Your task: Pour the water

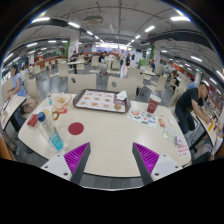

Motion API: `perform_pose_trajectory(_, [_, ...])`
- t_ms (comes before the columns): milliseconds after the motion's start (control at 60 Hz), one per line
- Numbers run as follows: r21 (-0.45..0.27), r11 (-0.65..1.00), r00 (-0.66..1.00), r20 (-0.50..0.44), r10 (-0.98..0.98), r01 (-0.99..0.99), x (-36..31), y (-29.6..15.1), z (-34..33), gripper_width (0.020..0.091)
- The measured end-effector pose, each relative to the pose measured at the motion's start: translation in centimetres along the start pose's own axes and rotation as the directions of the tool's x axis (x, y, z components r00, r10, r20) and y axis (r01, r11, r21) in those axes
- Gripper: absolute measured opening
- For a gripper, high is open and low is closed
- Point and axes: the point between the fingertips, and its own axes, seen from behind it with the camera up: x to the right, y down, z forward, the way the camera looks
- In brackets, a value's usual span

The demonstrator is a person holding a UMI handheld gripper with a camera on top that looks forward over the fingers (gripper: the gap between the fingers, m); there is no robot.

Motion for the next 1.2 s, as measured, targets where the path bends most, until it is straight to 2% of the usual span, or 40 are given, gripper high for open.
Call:
perform_pose_trajectory(300, [-0.049, 0.999, 1.0, 0.02, 0.003, -0.002, -4.0, 2.9, -0.7, 0.085])
perform_pose_trajectory(517, [-0.093, 0.995, 0.994, 0.108, 0.033, -0.023, -12.2, 6.8, -0.8, 0.085])
perform_pose_trajectory(633, [-0.088, 0.996, 0.987, 0.159, 0.034, -0.02, -17.4, 7.9, -0.3, 0.0846])
perform_pose_trajectory(817, [-0.018, 0.999, 0.978, 0.203, 0.038, -0.035, -23.9, 6.4, 2.0, 0.0853])
perform_pose_trajectory(950, [0.077, 0.994, 0.988, 0.14, 0.069, -0.08, -24.8, 3.6, 5.6, 0.0851])
perform_pose_trajectory(1067, [0.132, 0.984, 0.989, 0.104, 0.102, -0.116, -24.7, 1.6, 9.1, 0.0851])
perform_pose_trajectory(1133, [0.153, 0.981, 0.99, 0.092, 0.104, -0.117, -24.9, 1.2, 10.5, 0.0826])
perform_pose_trajectory(1167, [0.168, 0.98, 0.991, 0.087, 0.097, -0.111, -25.0, 0.9, 11.1, 0.0791])
perform_pose_trajectory(1200, [0.182, 0.978, 0.992, 0.083, 0.091, -0.105, -25.2, 0.6, 11.8, 0.0719])
